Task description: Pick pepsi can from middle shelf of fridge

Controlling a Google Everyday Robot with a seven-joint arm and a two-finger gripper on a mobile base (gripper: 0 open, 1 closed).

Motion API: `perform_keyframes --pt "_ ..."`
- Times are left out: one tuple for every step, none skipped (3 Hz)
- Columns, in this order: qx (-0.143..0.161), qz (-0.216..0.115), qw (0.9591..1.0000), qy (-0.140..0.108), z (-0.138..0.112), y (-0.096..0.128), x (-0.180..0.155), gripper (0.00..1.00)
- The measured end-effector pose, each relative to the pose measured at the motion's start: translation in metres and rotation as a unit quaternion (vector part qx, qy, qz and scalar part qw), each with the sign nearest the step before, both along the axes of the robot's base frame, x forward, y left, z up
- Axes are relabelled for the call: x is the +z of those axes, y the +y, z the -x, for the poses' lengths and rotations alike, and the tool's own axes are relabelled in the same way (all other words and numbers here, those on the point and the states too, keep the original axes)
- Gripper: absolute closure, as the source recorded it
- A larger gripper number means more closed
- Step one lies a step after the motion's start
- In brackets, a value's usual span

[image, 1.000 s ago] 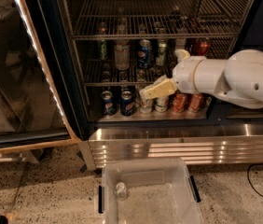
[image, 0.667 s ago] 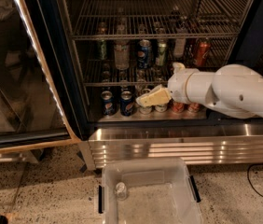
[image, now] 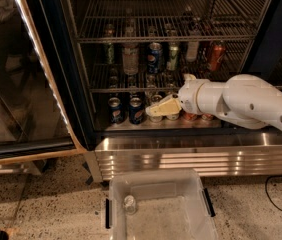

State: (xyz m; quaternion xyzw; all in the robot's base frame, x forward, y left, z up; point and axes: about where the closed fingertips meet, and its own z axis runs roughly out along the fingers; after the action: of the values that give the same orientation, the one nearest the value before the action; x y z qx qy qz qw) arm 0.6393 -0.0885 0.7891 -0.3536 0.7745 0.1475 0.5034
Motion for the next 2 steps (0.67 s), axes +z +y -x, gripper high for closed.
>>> perform_keyframes --pt "-0.023 -0.021 0.9994 -0.012 -0.012 -0.001 -0.010 0.00" --pt "-0.062 -0.058 0.9959 -0.032 -0.032 -0.004 -0.029 0.00"
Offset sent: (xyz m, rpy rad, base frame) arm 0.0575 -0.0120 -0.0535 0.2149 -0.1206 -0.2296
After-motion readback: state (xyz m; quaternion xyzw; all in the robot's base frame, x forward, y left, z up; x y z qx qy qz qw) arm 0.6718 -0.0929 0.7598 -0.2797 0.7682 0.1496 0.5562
